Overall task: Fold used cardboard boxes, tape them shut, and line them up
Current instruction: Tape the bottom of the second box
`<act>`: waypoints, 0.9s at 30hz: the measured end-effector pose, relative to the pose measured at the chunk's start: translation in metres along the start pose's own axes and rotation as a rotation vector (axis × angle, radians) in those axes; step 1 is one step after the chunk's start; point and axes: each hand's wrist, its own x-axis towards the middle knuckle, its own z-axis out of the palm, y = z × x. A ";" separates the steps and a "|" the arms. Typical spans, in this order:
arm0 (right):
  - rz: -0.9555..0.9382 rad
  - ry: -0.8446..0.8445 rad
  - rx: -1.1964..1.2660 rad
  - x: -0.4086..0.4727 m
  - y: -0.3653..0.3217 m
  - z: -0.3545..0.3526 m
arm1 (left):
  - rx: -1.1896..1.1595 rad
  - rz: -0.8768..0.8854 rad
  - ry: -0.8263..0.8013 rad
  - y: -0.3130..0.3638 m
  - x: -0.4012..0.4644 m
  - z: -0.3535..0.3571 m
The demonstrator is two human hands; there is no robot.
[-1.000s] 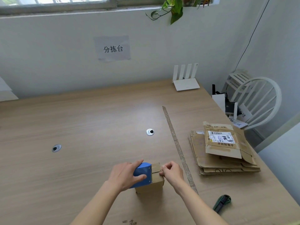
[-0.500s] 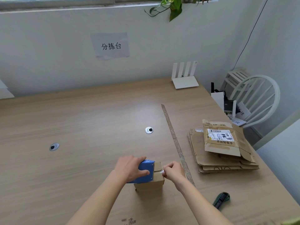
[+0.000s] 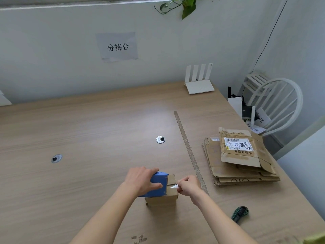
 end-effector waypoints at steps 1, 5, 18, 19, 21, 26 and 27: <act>0.006 -0.002 -0.002 0.000 -0.001 0.000 | 0.000 0.000 0.002 0.000 0.000 0.000; -0.004 -0.026 -0.043 0.001 -0.002 0.000 | -0.017 0.003 0.002 -0.001 0.001 0.000; -0.157 -0.025 -0.541 0.008 0.006 -0.023 | -0.103 0.014 0.047 -0.008 0.001 0.007; -0.299 -0.036 -0.565 0.004 0.004 -0.028 | -0.104 0.016 0.043 -0.008 0.002 0.007; -0.582 -0.169 -0.633 -0.004 0.000 -0.031 | -0.101 0.015 0.039 -0.007 0.003 0.007; -0.802 -0.309 -0.914 -0.018 -0.006 -0.009 | -0.110 0.014 0.033 -0.007 0.003 0.005; -0.810 -0.263 -0.915 -0.018 -0.006 -0.007 | -0.112 0.018 0.034 -0.007 0.002 0.005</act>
